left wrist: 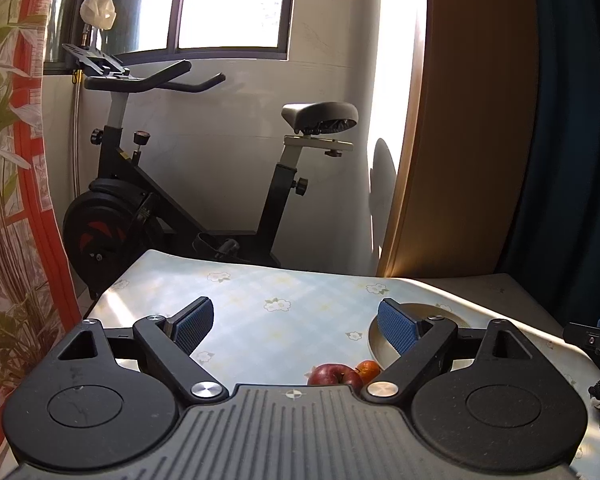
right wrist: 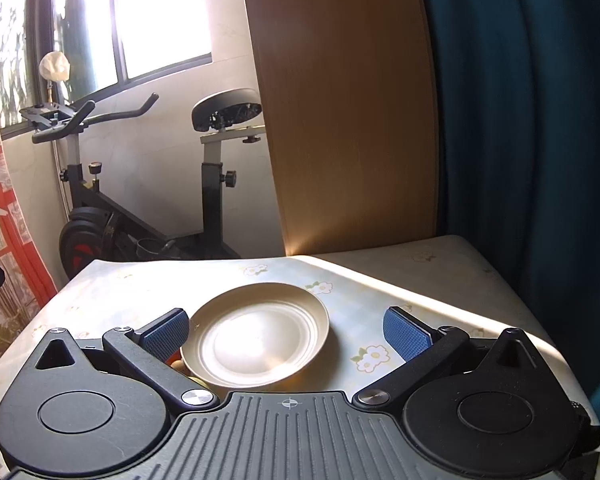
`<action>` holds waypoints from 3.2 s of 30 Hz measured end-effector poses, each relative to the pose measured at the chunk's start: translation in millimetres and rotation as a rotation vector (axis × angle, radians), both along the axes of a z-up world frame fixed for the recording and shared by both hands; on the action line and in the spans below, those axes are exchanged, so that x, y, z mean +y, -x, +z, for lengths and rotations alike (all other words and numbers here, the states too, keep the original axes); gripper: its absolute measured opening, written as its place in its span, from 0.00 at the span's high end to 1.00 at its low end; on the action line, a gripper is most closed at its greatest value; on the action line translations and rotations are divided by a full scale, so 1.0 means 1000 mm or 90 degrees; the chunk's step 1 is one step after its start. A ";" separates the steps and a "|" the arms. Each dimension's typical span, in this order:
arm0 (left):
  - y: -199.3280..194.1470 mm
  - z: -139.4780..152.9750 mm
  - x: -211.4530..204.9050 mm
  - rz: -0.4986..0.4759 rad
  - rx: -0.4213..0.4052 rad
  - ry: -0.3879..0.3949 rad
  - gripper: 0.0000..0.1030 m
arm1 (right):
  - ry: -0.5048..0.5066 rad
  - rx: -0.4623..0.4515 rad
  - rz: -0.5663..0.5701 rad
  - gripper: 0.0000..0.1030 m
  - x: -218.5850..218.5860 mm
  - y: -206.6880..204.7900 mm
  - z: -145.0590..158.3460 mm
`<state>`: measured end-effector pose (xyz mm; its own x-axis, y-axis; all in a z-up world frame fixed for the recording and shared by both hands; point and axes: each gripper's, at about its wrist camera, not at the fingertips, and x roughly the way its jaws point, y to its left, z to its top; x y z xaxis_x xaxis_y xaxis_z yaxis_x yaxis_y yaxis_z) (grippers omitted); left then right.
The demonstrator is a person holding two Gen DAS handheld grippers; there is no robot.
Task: Organize fruits
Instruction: 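Move both grippers down toward the fruit pile, then close the right gripper on the large green citrus while the left gripper approaches a mandarin, then close the left gripper around the small mandarin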
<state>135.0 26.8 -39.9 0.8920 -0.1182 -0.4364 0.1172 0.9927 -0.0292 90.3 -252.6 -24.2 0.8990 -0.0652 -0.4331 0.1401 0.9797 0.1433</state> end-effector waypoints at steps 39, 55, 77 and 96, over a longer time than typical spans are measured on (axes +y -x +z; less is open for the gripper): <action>-0.065 -0.052 0.005 -0.064 0.272 -0.005 0.26 | 0.046 0.202 0.059 0.14 -0.014 -0.043 -0.045; -0.050 -0.064 -0.010 -0.089 0.281 -0.002 0.32 | 0.038 0.265 0.061 0.32 -0.022 -0.029 -0.080; -0.056 -0.076 -0.012 -0.128 0.338 0.051 0.48 | 0.021 0.302 0.084 0.56 -0.019 -0.039 -0.102; -0.105 -0.108 -0.048 -0.205 0.515 0.011 0.63 | -0.002 0.296 0.124 0.56 -0.004 -0.045 -0.103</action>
